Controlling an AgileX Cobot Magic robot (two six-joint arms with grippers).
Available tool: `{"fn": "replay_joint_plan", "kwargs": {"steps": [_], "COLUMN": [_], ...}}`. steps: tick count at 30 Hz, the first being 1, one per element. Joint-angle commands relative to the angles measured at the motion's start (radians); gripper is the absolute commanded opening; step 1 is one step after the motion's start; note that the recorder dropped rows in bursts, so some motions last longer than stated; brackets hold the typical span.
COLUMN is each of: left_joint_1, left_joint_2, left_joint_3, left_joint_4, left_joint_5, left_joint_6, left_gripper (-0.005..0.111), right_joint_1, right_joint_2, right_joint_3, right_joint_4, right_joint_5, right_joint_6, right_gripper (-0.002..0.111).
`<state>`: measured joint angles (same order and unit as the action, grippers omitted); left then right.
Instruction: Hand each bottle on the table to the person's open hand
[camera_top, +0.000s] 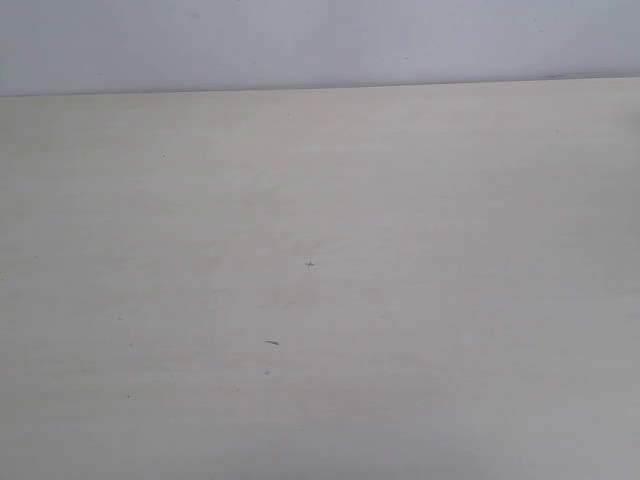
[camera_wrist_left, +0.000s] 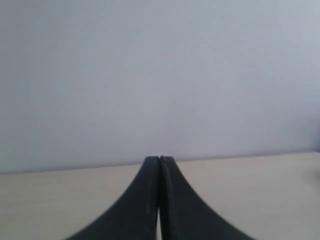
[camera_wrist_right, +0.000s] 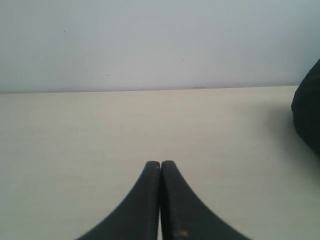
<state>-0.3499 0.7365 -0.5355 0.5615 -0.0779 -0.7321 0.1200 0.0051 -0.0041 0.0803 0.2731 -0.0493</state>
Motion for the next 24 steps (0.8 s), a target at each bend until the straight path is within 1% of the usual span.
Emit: {"fn": "replay_joint_plan", "kwargs": {"steps": [1, 6, 9, 13, 18, 22, 24], "left_joint_1": [0.091, 0.172, 0.19, 0.19, 0.19, 0.19, 0.19], "left_joint_2": [-0.239, -0.493, -0.583, -0.644, -0.66, -0.659, -0.659], "left_joint_3": [0.001, 0.001, 0.001, 0.001, 0.001, 0.024, 0.055], "left_joint_4": [0.007, 0.011, 0.024, 0.03, 0.023, -0.051, -0.119], "left_joint_5": [0.248, 0.609, 0.731, 0.798, 0.802, 0.802, 0.798], "left_joint_6": [-0.003, -0.003, -0.004, -0.004, -0.009, 0.001, 0.047], "left_gripper": [0.001, 0.001, 0.001, 0.001, 0.001, 0.001, 0.001], "right_joint_1": [-0.005, -0.005, -0.005, -0.005, -0.005, -0.005, -0.005], "right_joint_2": [-0.005, -0.005, -0.005, -0.005, -0.005, -0.005, -0.005], "right_joint_3": [0.004, 0.004, 0.004, 0.004, 0.004, 0.004, 0.004], "right_joint_4": [-0.002, -0.002, -0.002, -0.002, -0.002, -0.002, -0.002], "right_joint_5": [-0.005, -0.005, -0.005, -0.005, -0.005, -0.005, -0.005], "right_joint_6": [-0.001, -0.001, -0.001, -0.001, -0.001, -0.001, -0.001], "right_gripper": [0.0, 0.0, 0.0, 0.0, 0.0, 0.0, 0.0]}}
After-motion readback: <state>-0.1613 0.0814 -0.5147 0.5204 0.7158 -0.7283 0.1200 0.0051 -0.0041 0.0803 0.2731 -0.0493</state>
